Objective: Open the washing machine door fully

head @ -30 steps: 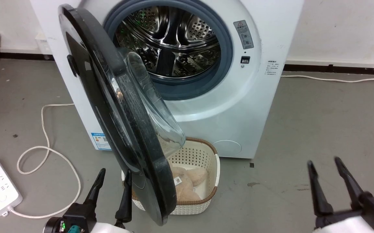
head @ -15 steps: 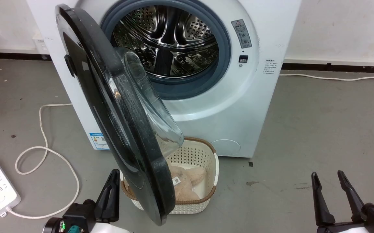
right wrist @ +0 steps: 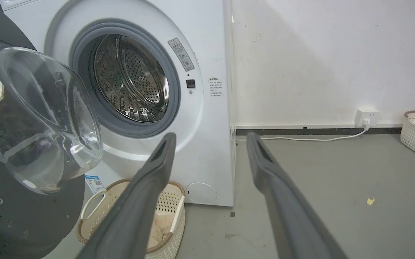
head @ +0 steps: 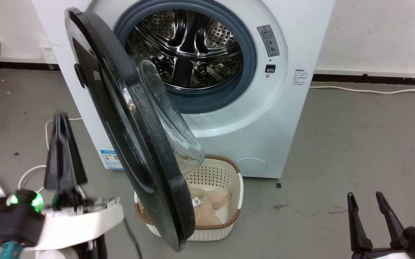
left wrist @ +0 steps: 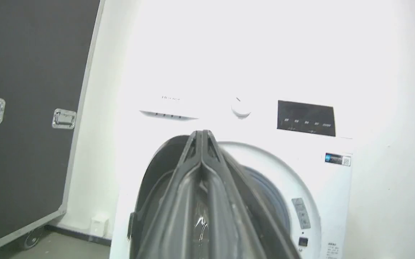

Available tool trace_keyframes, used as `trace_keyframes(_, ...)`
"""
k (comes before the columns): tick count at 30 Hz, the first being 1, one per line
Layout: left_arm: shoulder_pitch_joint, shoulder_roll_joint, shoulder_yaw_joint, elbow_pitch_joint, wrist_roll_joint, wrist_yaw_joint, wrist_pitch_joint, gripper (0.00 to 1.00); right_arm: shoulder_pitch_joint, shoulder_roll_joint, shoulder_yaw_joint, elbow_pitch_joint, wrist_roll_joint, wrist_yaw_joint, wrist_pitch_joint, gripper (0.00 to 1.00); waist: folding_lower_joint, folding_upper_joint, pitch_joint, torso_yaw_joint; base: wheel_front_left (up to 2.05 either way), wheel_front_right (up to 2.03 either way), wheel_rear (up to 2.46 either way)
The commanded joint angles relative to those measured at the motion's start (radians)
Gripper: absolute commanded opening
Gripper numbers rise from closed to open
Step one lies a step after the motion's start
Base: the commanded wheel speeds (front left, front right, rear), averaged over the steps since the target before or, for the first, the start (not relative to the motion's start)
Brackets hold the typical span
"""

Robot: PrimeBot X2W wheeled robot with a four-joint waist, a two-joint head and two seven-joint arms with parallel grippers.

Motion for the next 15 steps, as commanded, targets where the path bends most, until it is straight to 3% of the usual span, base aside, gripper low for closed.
trace_keyframes(1, -0.038, -0.003, -0.019, -0.063, 0.001, -0.001, 0.012, 0.0, -0.007, 0.004, 0.002, 0.006, 0.006, -0.001, 0.0, 1.0, 0.0, 0.0, -0.002, 0.002, 0.0, 0.0, 0.0)
trace_keyframes(9, -0.1, -0.013, -0.207, -0.219, 0.038, -0.035, 0.16, 0.0, -0.01, 0.004, 0.013, 0.02, 0.015, -0.001, -0.003, 1.0, 0.0, 0.0, -0.006, 0.005, 0.0, 0.0, 0.0)
trace_keyframes(13, -0.06, -0.021, -0.328, -0.183, 0.037, -0.047, 0.19, 0.0, -0.014, 0.004, 0.014, 0.026, 0.018, -0.001, -0.005, 1.0, 0.0, 0.0, -0.001, 0.006, 0.0, 0.0, 0.0)
trace_keyframes(14, -0.012, -0.025, -0.411, -0.107, 0.03, -0.062, 0.188, 0.0, -0.018, 0.004, 0.022, 0.031, 0.02, -0.001, -0.007, 1.0, 0.0, 0.0, 0.004, 0.004, 0.0, 0.0, 0.0)
trace_keyframes(15, 0.003, -0.026, -0.435, -0.076, 0.026, -0.066, 0.186, 0.0, -0.019, 0.004, 0.024, 0.032, 0.02, -0.001, -0.008, 1.0, 0.0, 0.0, 0.006, 0.003, 0.0, 0.0, 0.0)
